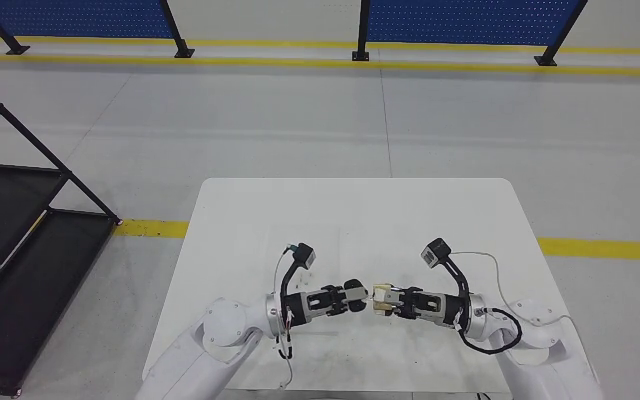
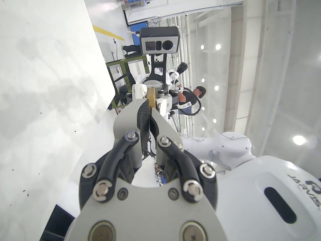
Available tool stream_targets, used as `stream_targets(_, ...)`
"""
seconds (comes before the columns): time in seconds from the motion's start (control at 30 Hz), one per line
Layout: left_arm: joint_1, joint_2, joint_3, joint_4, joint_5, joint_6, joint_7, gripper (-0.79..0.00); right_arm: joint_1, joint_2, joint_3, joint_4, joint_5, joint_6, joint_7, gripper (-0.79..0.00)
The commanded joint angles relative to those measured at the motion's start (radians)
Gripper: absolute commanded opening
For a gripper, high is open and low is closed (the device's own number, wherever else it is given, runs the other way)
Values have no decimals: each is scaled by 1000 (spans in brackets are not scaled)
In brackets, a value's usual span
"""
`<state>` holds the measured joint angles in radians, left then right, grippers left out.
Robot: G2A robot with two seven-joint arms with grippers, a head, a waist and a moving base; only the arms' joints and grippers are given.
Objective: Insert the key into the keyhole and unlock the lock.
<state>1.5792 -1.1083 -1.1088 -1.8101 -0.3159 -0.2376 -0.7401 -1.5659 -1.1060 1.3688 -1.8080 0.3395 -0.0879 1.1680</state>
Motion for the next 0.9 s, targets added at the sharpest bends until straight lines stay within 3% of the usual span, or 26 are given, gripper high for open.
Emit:
stream_targets(0.0, -2, 0, 2, 1, -2, -1, -2, -785, 0, 2, -2, -1, -1, 0, -3, -785)
stream_targets(0.87, 3, 5, 10, -20, 138, -81, 48, -785, -5, 20, -18, -9, -3, 8, -65, -785)
